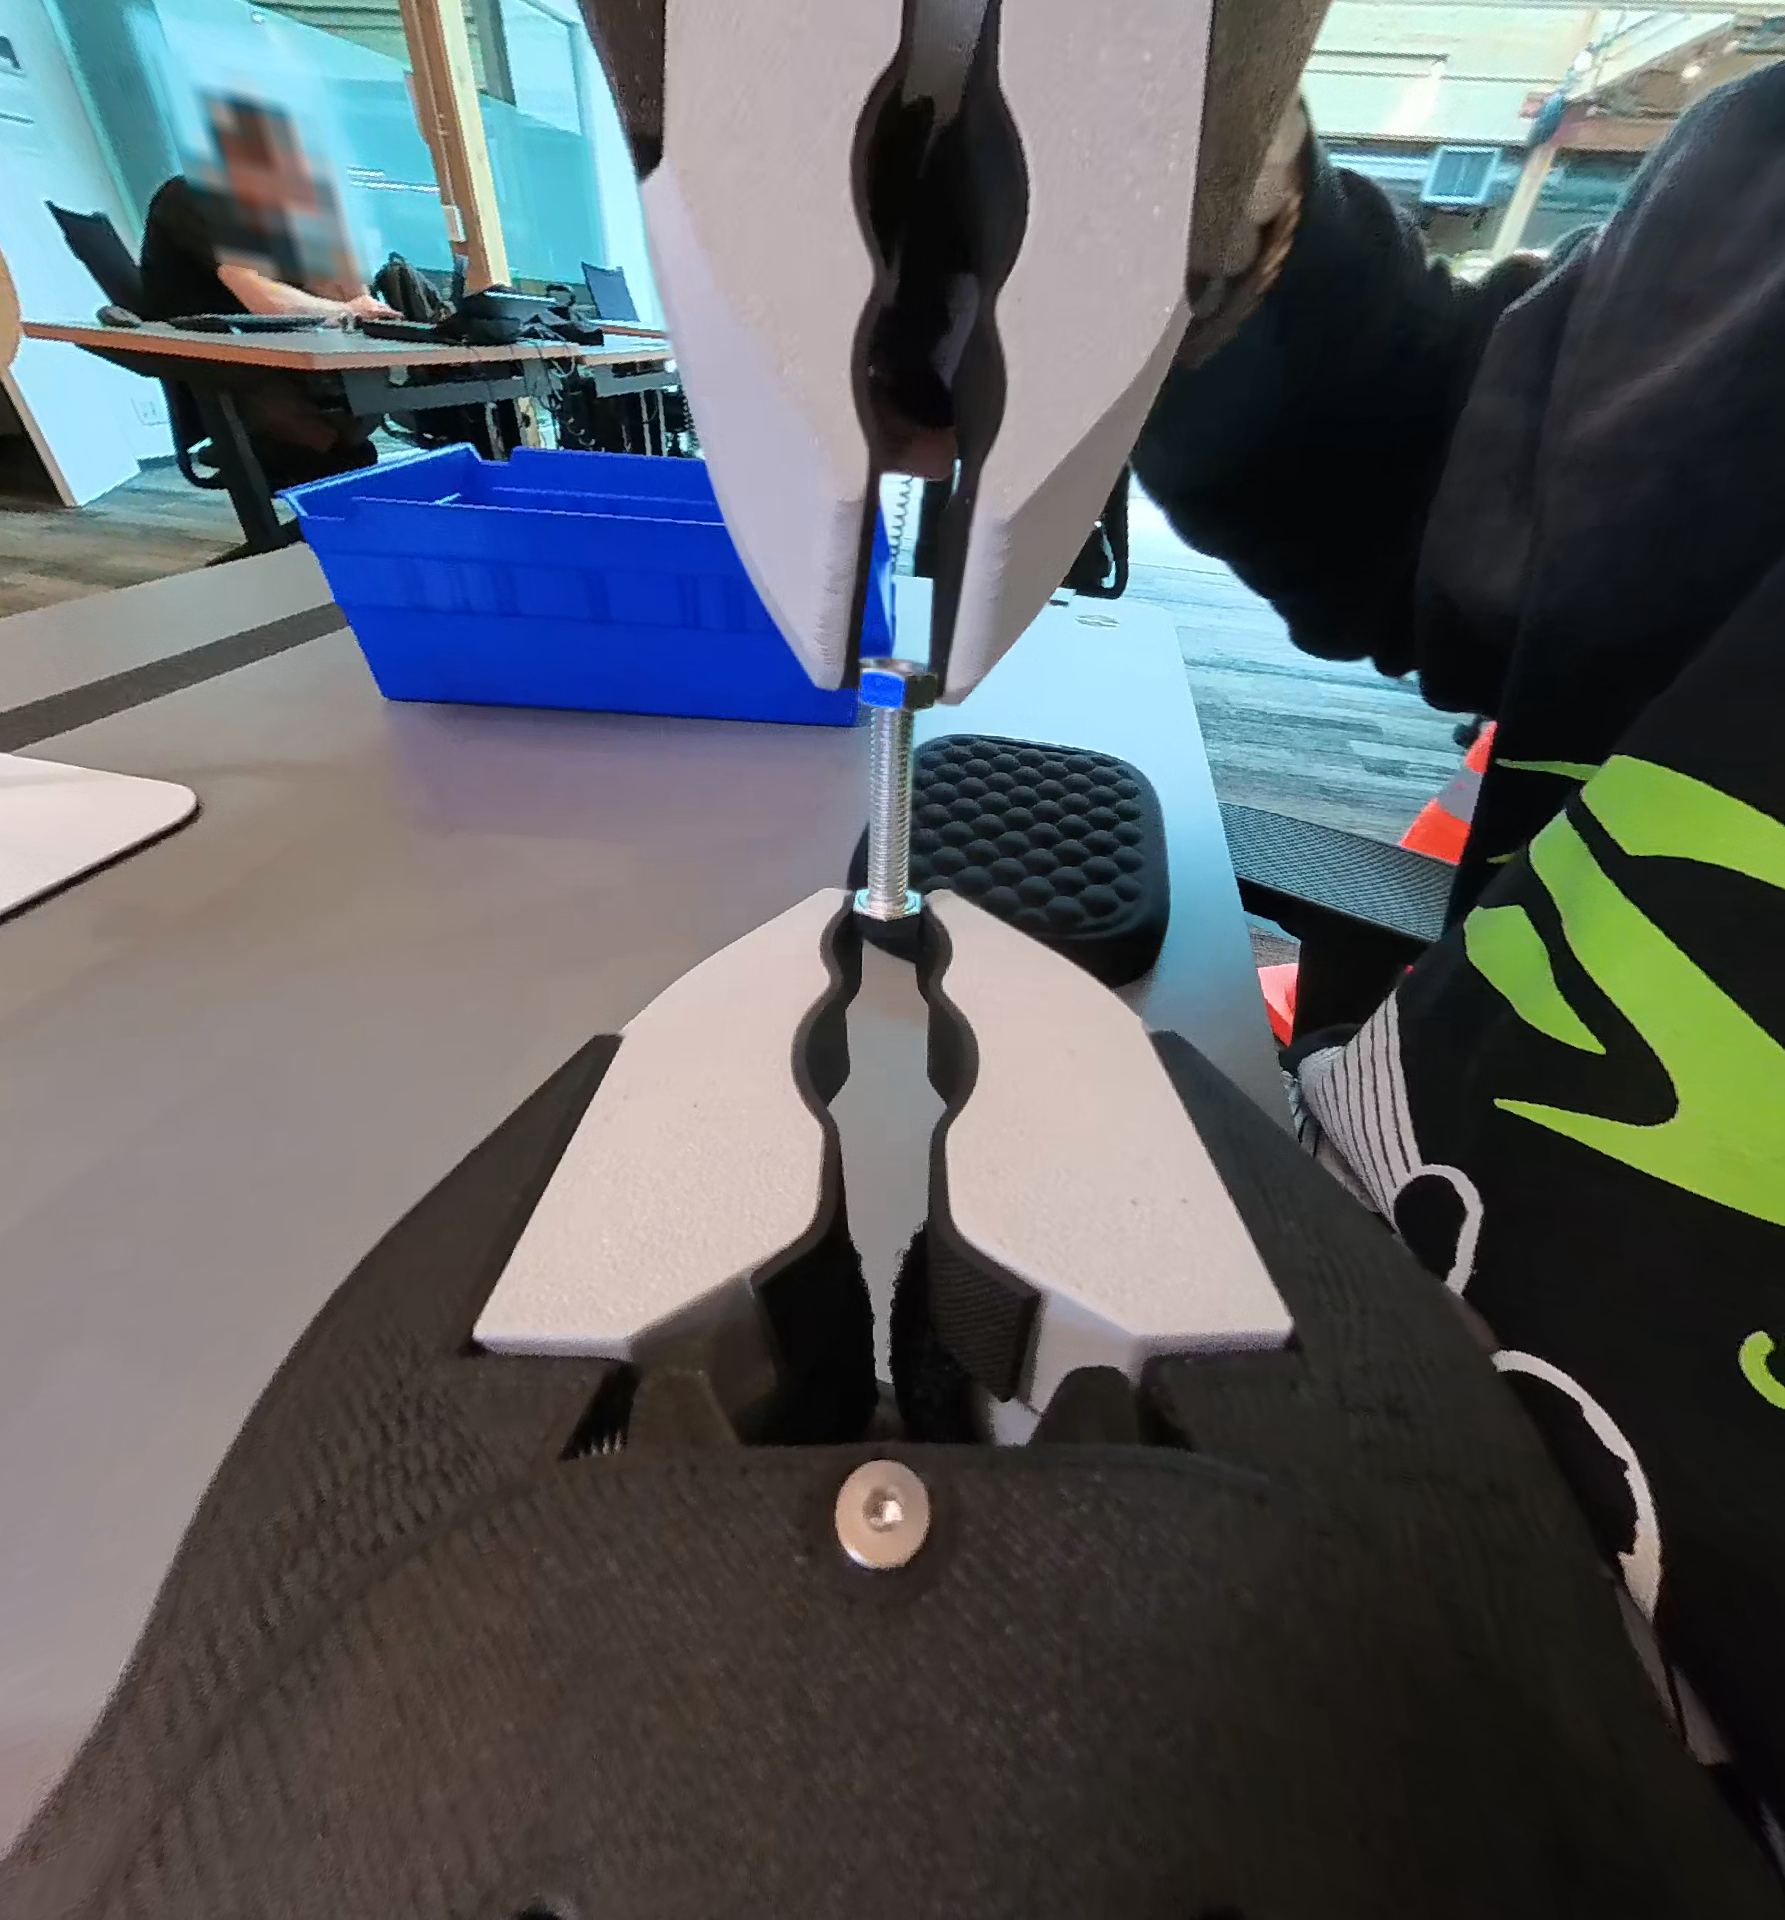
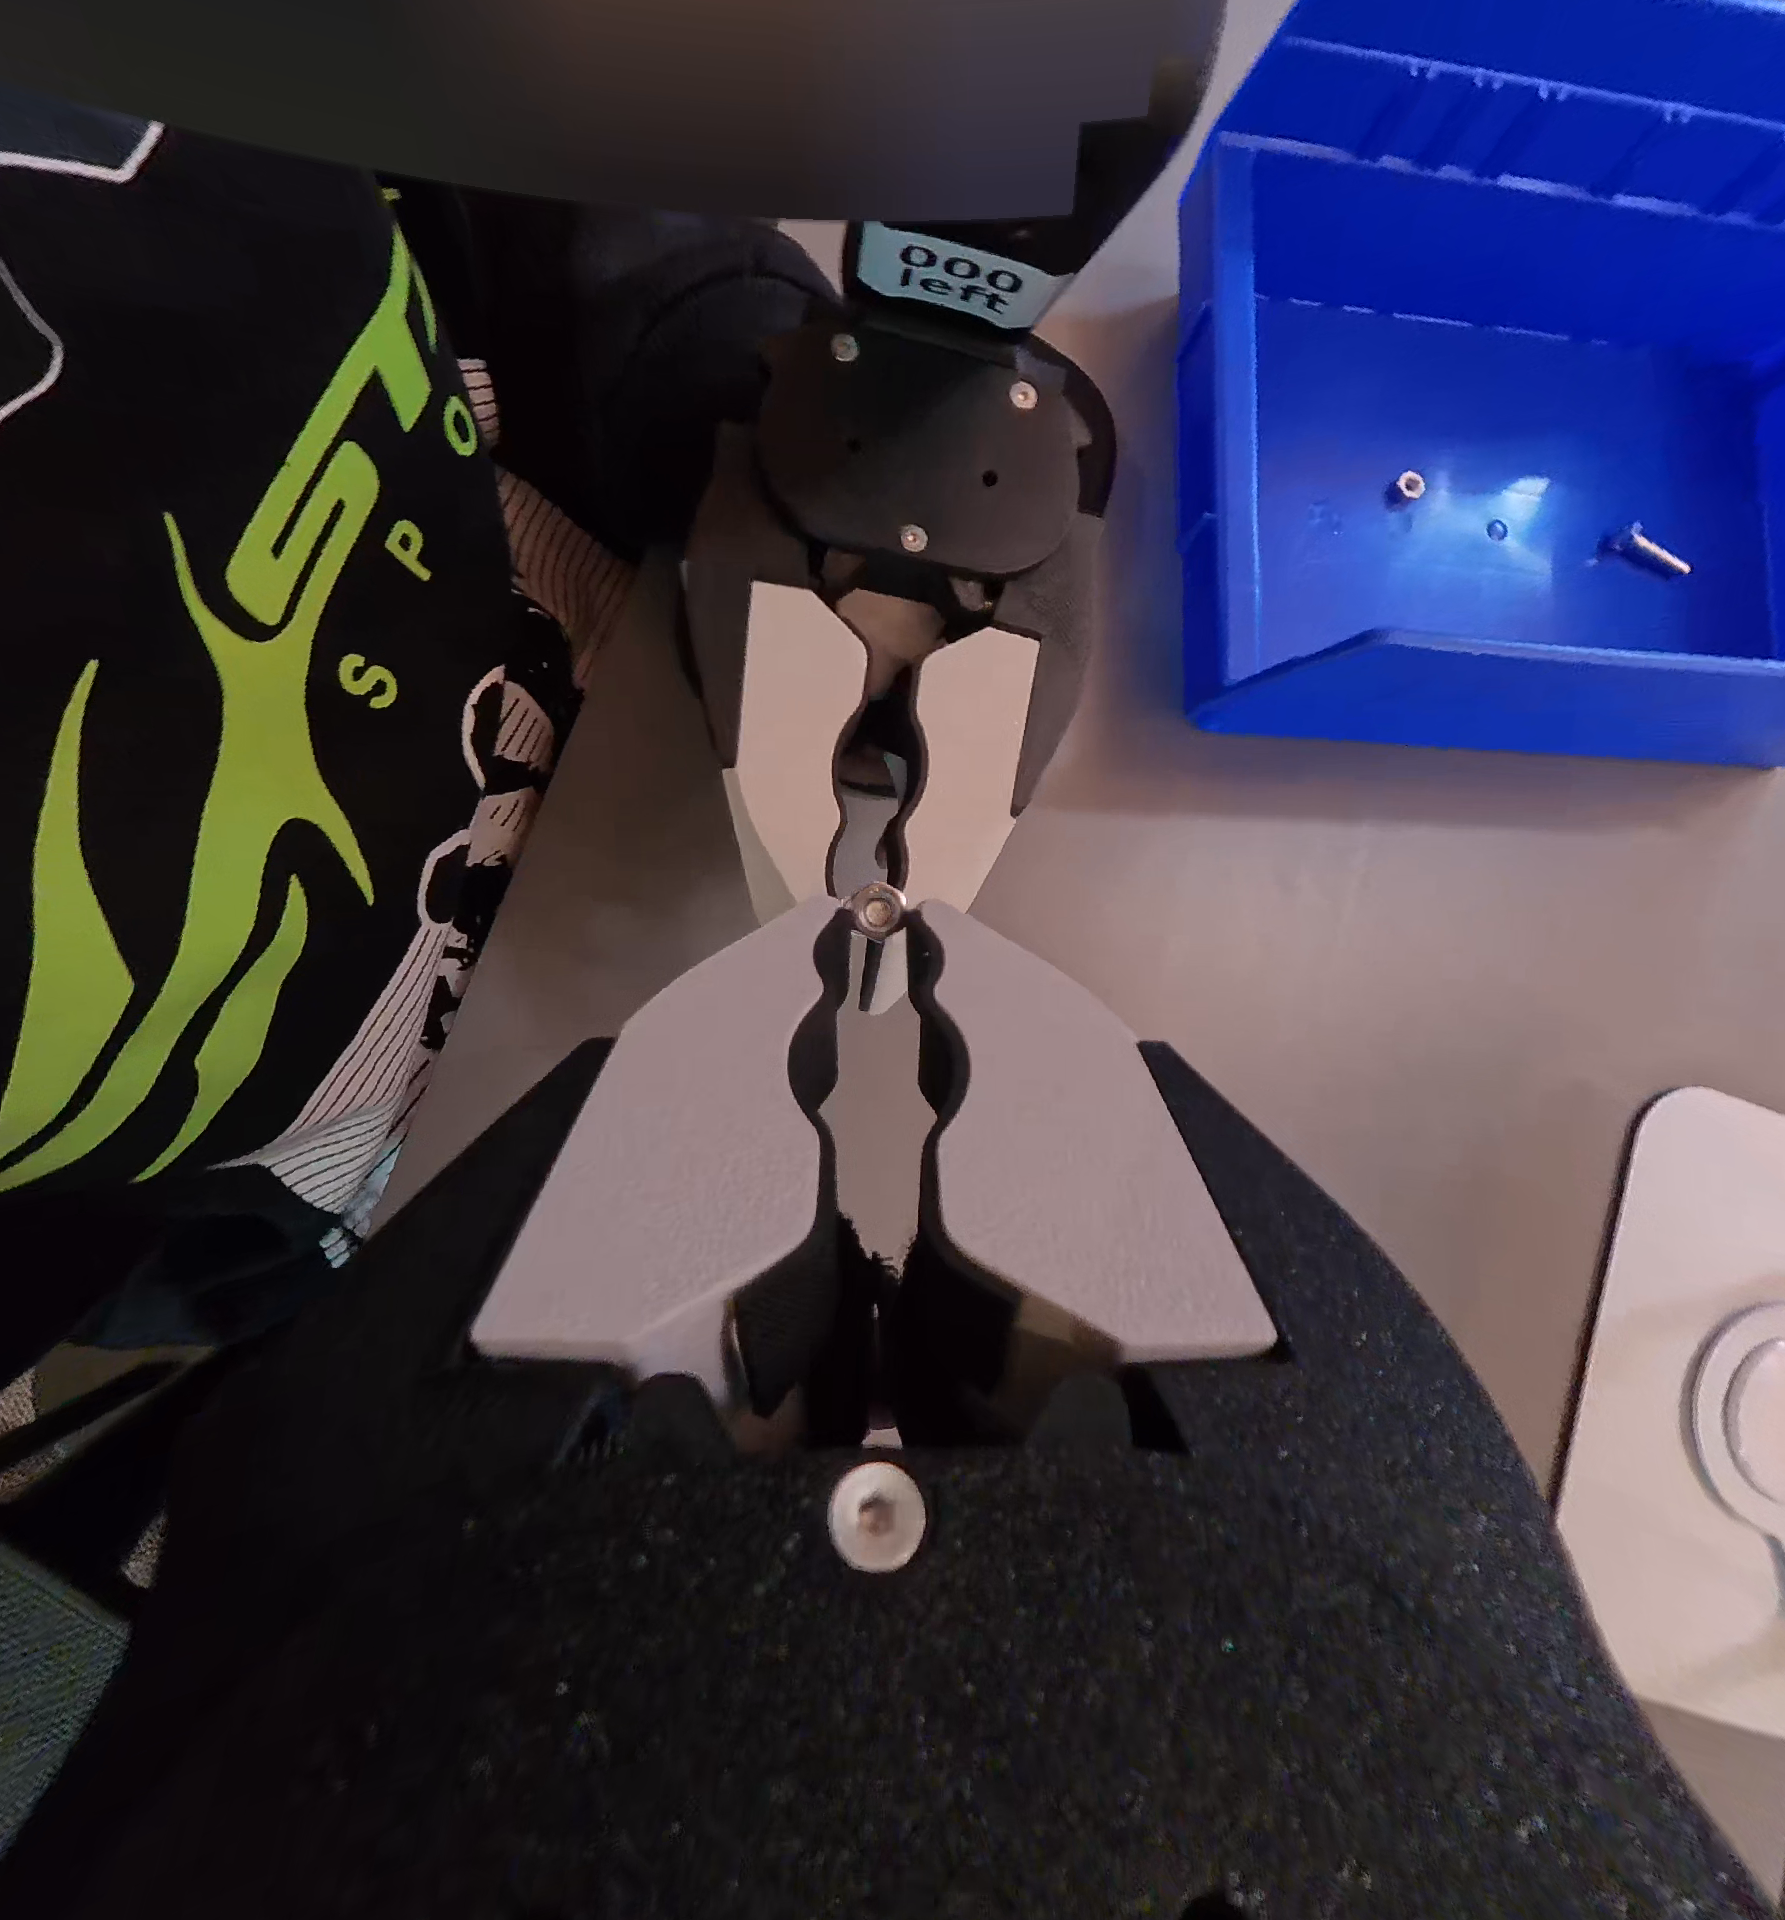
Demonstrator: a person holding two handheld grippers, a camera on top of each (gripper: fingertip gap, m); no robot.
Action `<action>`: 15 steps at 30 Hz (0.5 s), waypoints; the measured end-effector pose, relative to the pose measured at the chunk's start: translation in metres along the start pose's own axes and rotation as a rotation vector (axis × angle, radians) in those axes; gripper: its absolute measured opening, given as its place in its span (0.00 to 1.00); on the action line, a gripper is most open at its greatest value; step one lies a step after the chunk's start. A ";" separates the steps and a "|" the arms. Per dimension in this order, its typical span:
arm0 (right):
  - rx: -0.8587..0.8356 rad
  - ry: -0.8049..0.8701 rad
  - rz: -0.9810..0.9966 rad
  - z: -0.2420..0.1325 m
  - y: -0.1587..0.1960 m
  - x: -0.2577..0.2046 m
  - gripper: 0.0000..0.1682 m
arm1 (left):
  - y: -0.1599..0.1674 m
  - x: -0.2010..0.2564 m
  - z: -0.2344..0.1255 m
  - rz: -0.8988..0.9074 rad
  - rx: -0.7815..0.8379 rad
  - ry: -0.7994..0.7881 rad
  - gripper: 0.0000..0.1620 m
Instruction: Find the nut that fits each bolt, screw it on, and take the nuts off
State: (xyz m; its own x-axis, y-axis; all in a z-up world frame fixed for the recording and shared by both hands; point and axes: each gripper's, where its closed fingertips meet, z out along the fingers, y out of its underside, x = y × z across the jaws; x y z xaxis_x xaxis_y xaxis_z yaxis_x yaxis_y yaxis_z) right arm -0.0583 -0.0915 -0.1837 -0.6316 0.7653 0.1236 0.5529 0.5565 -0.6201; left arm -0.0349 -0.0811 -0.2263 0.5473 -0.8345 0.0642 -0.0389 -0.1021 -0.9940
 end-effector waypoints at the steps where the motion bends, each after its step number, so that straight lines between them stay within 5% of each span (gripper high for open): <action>1: -0.008 0.013 0.020 0.000 0.001 0.002 0.06 | 0.000 -0.002 0.000 -0.006 -0.003 -0.010 0.06; 15: -0.076 0.111 0.164 0.000 0.006 0.008 0.07 | 0.002 -0.009 0.001 -0.031 -0.014 -0.054 0.06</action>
State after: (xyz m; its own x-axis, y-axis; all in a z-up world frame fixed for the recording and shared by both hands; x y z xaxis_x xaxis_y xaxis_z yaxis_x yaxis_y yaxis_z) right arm -0.0602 -0.0822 -0.1864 -0.4684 0.8763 0.1127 0.6857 0.4410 -0.5791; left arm -0.0389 -0.0732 -0.2286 0.5928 -0.8003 0.0901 -0.0323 -0.1354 -0.9903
